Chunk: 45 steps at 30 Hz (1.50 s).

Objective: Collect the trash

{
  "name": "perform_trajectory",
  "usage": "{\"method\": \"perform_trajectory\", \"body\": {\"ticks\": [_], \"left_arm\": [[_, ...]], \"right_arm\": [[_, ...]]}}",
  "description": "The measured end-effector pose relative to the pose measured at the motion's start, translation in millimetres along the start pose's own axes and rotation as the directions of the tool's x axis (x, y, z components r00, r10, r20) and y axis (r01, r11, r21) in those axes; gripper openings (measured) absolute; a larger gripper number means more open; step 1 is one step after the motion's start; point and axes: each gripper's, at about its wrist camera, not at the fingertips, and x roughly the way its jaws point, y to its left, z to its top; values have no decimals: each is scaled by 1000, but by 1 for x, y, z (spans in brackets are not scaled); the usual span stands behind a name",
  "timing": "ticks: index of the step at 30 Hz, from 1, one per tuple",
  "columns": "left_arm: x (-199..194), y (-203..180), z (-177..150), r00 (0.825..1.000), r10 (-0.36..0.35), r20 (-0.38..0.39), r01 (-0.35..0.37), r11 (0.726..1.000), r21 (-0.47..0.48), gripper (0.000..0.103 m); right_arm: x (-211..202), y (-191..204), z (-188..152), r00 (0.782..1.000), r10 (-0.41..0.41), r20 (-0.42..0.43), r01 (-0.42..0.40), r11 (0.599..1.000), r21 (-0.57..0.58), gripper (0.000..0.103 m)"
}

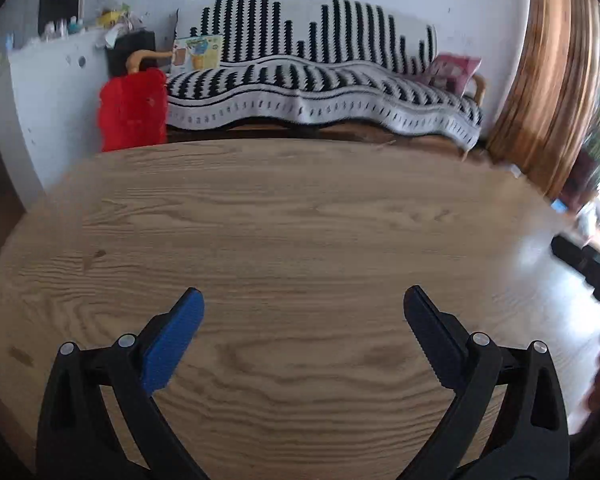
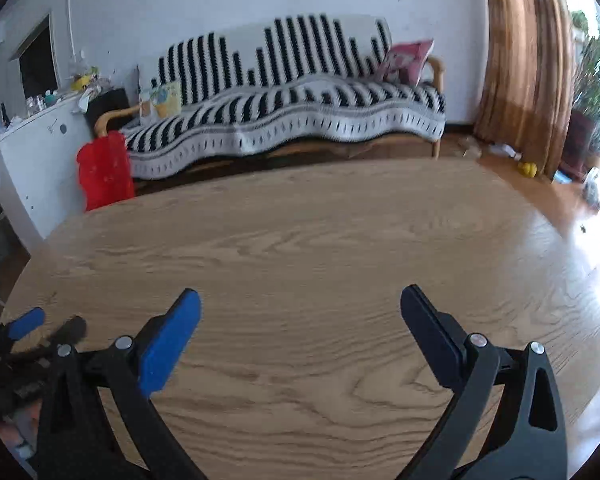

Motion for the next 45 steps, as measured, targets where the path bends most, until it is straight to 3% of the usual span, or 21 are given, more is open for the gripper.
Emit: {"method": "perform_trajectory", "body": {"ticks": [3, 9, 14, 21, 27, 31, 34, 40, 45], "left_arm": [[2, 6, 4, 1000, 29, 2, -29, 1000, -9, 97], [5, 11, 1, 1000, 4, -17, -5, 1000, -19, 97], [2, 10, -2, 1000, 2, -14, -2, 1000, 0, 97], [4, 13, -6, 992, 125, -34, -125, 992, -9, 97], [-7, 10, -5, 1000, 15, -1, -15, 1000, -25, 97], [-8, 12, -6, 1000, -10, -15, 10, 999, -42, 97], [-11, 6, -10, 999, 51, 0, -51, 999, -3, 97], [5, -5, -10, 998, 47, -44, -43, 996, 82, 97], [35, 2, -9, 996, 52, -66, -49, 998, 50, 97]], "right_arm": [[2, 7, -7, 1000, 5, -22, -6, 1000, -30, 97], [-5, 21, -21, 997, 51, -62, -58, 992, -109, 97], [2, 32, -27, 993, 44, -107, -60, 985, -159, 97], [4, 29, -31, 991, 43, -128, -63, 986, -156, 97], [5, 27, -35, 988, 36, -148, -60, 985, -161, 97], [6, 25, -36, 988, 31, -151, -56, 985, -164, 97], [7, 24, -36, 987, 29, -160, -56, 984, -169, 97], [9, 27, -38, 984, 34, -177, -64, 984, -167, 97], [29, 27, -41, 978, 2, -208, -34, 988, -149, 97]]}}
